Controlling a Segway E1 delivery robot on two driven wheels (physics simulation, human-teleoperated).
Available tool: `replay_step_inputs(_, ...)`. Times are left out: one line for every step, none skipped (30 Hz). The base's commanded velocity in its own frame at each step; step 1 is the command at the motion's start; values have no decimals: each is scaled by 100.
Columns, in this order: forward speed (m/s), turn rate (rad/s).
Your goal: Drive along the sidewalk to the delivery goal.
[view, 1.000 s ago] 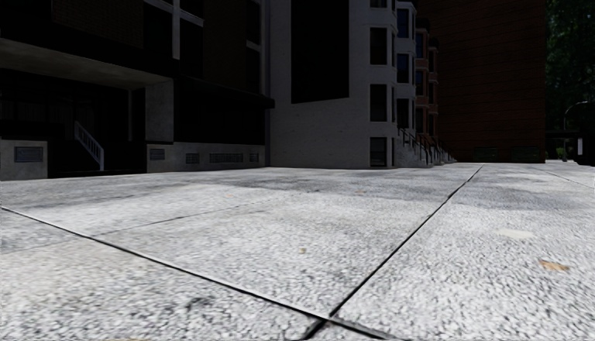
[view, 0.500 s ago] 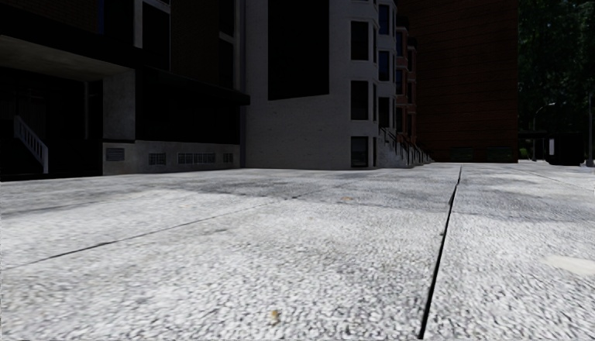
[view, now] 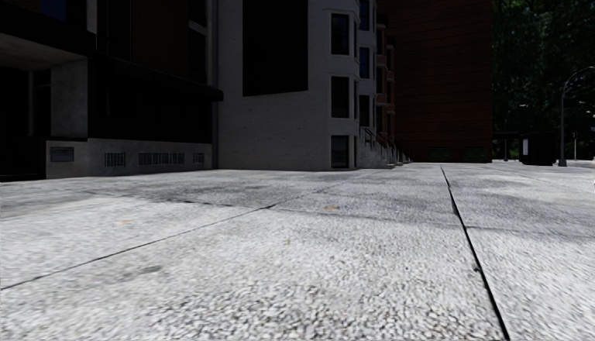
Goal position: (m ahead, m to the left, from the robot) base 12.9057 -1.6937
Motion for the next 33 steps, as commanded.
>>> replay_step_inputs(200, -28)
replay_step_inputs(200, -28)
replay_step_inputs(200, -28)
replay_step_inputs(200, -28)
replay_step_inputs(200, -28)
replay_step_inputs(200, -11)
replay_step_inputs(200, 0)
replay_step_inputs(200, 0)
replay_step_inputs(200, 0)
replay_step_inputs(200, 0)
replay_step_inputs(200, 0)
replay_step_inputs(200, 0)
replay_step_inputs(200, 0)
replay_step_inputs(200, 0)
replay_step_inputs(200, 0)
replay_step_inputs(200, 0)
replay_step_inputs(200, 0)
replay_step_inputs(200, 0)
replay_step_inputs(200, 0)
replay_step_inputs(200, 0)
replay_step_inputs(200, 0)
replay_step_inputs(200, 0)
replay_step_inputs(200, 0)
replay_step_inputs(200, 0)
replay_step_inputs(200, 0)
replay_step_inputs(200, 0)
replay_step_inputs(200, 0)
replay_step_inputs(200, 0)
replay_step_inputs(200, 0)
replay_step_inputs(200, 0)
replay_step_inputs(200, 0)
replay_step_inputs(200, 0)
replay_step_inputs(200, 0)
